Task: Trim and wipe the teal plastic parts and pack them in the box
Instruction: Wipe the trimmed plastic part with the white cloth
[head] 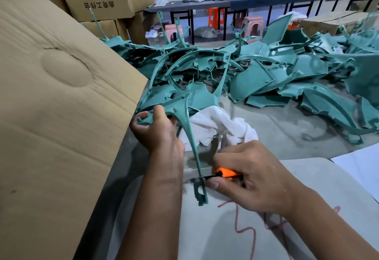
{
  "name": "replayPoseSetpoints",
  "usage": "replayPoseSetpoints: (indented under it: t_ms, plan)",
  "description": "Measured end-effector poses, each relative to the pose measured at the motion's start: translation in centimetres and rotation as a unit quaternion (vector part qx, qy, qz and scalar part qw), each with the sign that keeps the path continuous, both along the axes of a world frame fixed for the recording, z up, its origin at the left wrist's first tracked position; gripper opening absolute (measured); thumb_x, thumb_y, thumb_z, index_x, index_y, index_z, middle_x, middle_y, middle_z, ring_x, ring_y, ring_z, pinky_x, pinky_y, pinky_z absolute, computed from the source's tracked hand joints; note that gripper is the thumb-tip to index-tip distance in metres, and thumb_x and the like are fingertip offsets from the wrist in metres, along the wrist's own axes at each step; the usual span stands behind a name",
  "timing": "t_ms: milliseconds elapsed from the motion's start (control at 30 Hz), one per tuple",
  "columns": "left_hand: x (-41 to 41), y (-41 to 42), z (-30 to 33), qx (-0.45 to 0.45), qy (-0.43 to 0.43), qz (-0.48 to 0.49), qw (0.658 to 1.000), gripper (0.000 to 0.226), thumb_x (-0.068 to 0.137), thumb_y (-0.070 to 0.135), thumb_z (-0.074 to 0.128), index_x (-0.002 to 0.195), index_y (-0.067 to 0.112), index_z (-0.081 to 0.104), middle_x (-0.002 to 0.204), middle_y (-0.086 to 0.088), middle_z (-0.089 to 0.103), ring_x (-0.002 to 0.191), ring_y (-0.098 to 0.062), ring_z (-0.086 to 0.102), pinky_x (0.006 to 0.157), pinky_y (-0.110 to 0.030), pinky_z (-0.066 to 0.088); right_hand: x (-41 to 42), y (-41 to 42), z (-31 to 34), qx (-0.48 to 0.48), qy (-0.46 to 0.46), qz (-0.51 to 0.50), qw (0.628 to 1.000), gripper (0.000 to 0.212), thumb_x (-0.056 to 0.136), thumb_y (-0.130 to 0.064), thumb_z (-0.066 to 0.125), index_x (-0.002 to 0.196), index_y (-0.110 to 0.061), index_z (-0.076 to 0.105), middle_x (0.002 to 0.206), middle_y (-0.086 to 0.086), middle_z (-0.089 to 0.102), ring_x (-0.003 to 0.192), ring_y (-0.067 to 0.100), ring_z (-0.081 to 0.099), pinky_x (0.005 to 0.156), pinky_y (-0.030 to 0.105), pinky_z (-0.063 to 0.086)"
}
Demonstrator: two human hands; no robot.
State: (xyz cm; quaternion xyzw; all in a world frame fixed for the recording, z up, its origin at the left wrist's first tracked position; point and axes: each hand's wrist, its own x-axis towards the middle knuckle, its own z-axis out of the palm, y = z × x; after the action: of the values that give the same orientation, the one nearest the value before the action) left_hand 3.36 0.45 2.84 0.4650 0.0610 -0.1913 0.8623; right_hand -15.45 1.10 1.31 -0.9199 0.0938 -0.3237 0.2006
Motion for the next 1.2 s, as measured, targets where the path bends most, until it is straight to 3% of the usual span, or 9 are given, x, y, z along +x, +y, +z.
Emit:
replayPoseSetpoints:
  t_ms: [267, 367, 433, 533, 633, 767, 900, 1033, 1200]
  plan:
    - [2.5, 1.9, -0.3, -0.059, 0.031, -0.05, 0.997, 0.011, 0.091, 0.006, 0.066, 0.087, 0.007, 0.056, 0.076, -0.001, 0.073, 0.073, -0.013, 0.073, 0.054, -0.021, 0.059, 0.4, 0.9, -0.1, -0.025, 0.026, 0.011, 0.999, 0.057, 0.102, -0.057, 0.052, 0.065, -0.013, 0.051, 0.056, -0.005, 0.044, 0.053, 0.014, 0.036, 0.048, 0.034, 0.031]
    - [2.5, 2.6, -0.6, -0.159, 0.012, -0.117, 0.98, 0.023, 0.104, 0.014, 0.057, 0.119, -0.002, 0.062, 0.109, 0.0, 0.072, 0.086, 0.004, 0.07, 0.069, -0.007, 0.052, 0.0, 0.6, 0.0, -0.026, -0.048, -0.01, 0.998, 0.057, 0.104, -0.056, 0.045, 0.066, -0.013, 0.05, 0.064, -0.009, 0.038, 0.056, 0.013, 0.032, 0.049, 0.034, 0.032]
    - [2.7, 2.2, -0.2, -0.172, 0.004, -0.124, 0.977, 0.03, 0.104, 0.013, 0.058, 0.129, -0.002, 0.06, 0.128, -0.008, 0.067, 0.094, -0.003, 0.071, 0.079, -0.014, 0.056, -0.4, -0.2, -0.1, -0.038, -0.119, -0.104, 0.987, 0.055, 0.106, -0.052, 0.044, 0.069, -0.012, 0.054, 0.067, -0.01, 0.039, 0.055, 0.015, 0.036, 0.05, 0.033, 0.033]
    - [2.8, 1.5, 0.8, -0.163, 0.048, -0.152, 0.974, 0.021, 0.094, 0.0, 0.068, 0.114, -0.006, 0.066, 0.116, -0.02, 0.073, 0.094, -0.024, 0.075, 0.075, -0.024, 0.061, -1.5, -2.2, -0.3, -0.049, -0.151, -0.353, 0.922, 0.052, 0.108, -0.051, 0.038, 0.074, -0.016, 0.057, 0.062, -0.007, 0.047, 0.051, 0.016, 0.044, 0.049, 0.029, 0.032]
    - [2.0, 1.2, 0.7, -0.164, 0.017, -0.188, 0.968, 0.042, 0.087, -0.015, 0.067, 0.126, -0.02, 0.053, 0.116, -0.029, 0.068, 0.097, -0.032, 0.075, 0.079, -0.027, 0.061, -3.1, -4.6, -1.3, -0.011, -0.034, -0.551, 0.834, 0.049, 0.109, -0.048, 0.035, 0.083, -0.014, 0.06, 0.073, 0.003, 0.058, 0.063, 0.028, 0.051, 0.055, 0.034, 0.036]
    - [1.6, 0.6, 0.2, -0.16, -0.041, -0.236, 0.958, 0.047, 0.084, -0.029, 0.056, 0.121, -0.003, 0.044, 0.108, -0.029, 0.064, 0.098, -0.033, 0.075, 0.082, -0.029, 0.061, -3.9, -5.9, -2.1, 0.047, 0.17, -0.605, 0.777, 0.039, 0.103, -0.041, 0.047, 0.112, -0.008, 0.065, 0.107, 0.017, 0.064, 0.101, 0.04, 0.054, 0.074, 0.042, 0.042]
    - [0.9, 0.4, -0.3, -0.103, -0.129, -0.21, 0.964, 0.033, 0.086, -0.024, 0.061, 0.105, 0.001, 0.054, 0.091, -0.024, 0.073, 0.092, -0.035, 0.076, 0.078, -0.028, 0.061, -3.0, -5.2, -2.0, -0.008, 0.145, -0.493, 0.858, 0.046, 0.092, -0.041, 0.066, 0.134, -0.023, 0.061, 0.132, 0.007, 0.059, 0.124, 0.033, 0.04, 0.1, 0.052, 0.041]
    - [0.6, 0.3, -1.0, 0.018, -0.263, -0.153, 0.953, 0.024, 0.088, -0.012, 0.069, 0.098, 0.009, 0.062, 0.079, -0.01, 0.075, 0.076, -0.026, 0.077, 0.064, -0.031, 0.061, -2.0, -4.0, -2.0, -0.006, 0.155, -0.277, 0.948, 0.07, 0.084, -0.064, 0.057, 0.15, -0.044, 0.041, 0.157, -0.014, 0.042, 0.148, 0.019, 0.028, 0.118, 0.053, 0.03]
    - [0.6, 0.9, -1.9, 0.304, -0.493, 0.023, 0.815, 0.028, 0.077, 0.015, 0.086, 0.1, 0.028, 0.078, 0.099, -0.002, 0.056, 0.097, -0.029, 0.058, 0.093, -0.035, 0.047, 0.3, -3.7, -2.9, -0.009, 0.168, -0.154, 0.974, 0.053, 0.081, -0.038, 0.084, 0.129, -0.027, 0.065, 0.14, -0.006, 0.059, 0.135, 0.018, 0.046, 0.108, 0.034, 0.043]
